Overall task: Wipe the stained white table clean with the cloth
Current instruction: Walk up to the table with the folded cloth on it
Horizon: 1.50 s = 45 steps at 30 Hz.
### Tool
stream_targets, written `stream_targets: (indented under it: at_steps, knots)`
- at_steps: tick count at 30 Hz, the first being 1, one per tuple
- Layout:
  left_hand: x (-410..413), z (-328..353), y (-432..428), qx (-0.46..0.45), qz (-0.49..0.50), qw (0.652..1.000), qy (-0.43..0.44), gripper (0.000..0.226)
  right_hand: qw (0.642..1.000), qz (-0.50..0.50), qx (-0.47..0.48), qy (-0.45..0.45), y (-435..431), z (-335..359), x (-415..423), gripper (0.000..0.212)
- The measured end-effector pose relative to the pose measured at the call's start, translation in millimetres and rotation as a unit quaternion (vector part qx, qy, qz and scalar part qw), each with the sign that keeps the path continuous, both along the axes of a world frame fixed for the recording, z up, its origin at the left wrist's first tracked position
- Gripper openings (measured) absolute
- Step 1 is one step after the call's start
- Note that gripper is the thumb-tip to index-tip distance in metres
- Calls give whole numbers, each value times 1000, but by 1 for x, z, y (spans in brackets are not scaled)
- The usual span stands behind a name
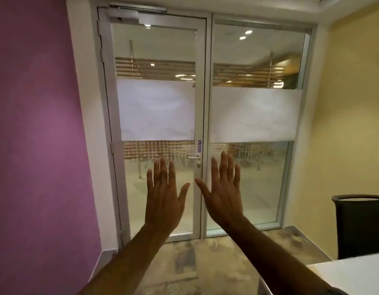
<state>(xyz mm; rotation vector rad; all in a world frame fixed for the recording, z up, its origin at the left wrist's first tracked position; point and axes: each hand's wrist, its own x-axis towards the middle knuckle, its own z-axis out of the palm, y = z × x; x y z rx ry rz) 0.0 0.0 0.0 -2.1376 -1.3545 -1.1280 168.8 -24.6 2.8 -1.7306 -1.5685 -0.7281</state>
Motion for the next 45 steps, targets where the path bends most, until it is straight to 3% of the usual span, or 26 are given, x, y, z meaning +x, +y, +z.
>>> stream_targets:
  at_steps: [29,39,45]
  knots:
    - [129,-119,-130,-140,-38,988,60,77,992,-53,-106,51,-138,-117,125,84]
    - [161,-160,-129,-190,-120,972,71,76,983,-107,-126,77,-157,-164,147,83]
    - [165,-186,-122,-177,-158,967,92,73,973,-153,-143,100,-158,-189,145,83]
